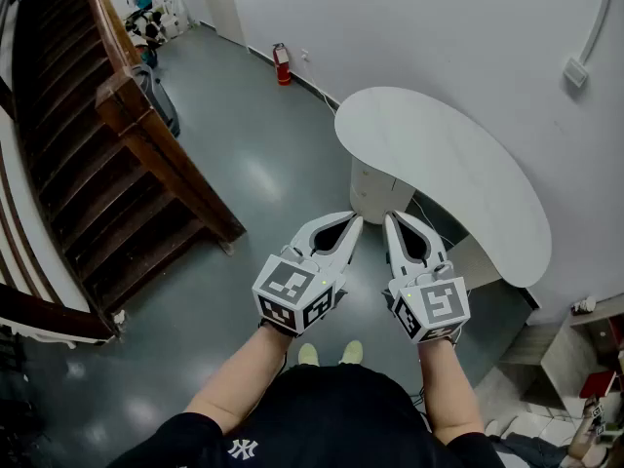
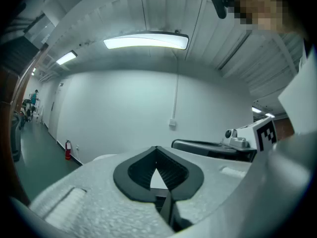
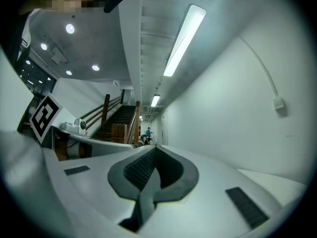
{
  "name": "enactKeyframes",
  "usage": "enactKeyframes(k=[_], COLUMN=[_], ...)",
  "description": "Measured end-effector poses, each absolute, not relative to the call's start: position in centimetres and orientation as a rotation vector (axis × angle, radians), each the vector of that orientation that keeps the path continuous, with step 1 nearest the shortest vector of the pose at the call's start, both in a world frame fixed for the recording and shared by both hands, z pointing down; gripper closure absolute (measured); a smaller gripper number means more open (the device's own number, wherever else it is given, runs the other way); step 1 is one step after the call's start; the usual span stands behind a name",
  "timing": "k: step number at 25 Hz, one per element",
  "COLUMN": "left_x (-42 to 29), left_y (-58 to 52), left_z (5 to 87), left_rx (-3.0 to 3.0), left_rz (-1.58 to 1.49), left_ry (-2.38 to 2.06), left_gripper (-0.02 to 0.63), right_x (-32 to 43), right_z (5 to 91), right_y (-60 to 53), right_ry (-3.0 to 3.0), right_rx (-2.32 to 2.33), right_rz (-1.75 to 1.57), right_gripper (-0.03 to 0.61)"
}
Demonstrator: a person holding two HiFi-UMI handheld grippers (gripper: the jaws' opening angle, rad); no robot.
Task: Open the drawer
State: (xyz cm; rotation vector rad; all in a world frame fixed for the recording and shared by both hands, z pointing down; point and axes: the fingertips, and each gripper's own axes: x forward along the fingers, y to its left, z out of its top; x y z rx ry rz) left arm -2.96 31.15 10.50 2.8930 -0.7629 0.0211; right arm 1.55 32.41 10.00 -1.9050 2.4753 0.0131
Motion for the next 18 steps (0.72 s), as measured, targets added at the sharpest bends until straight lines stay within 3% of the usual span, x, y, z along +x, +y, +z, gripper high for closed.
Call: enactKeyframes(k=[18], left_x=[-1.7], left_y=[31.8], left_z=[12.4], left_rx=[2.875], left_rz=[0.062], left_ry=[-0.821], left_gripper=[0.606], right_x=[3.9], right_z=[10.8], right_y=[33.5], right_ry=[2.438], right_rx=[-1.818], right_rz=[-0.080], right_gripper=[0.565])
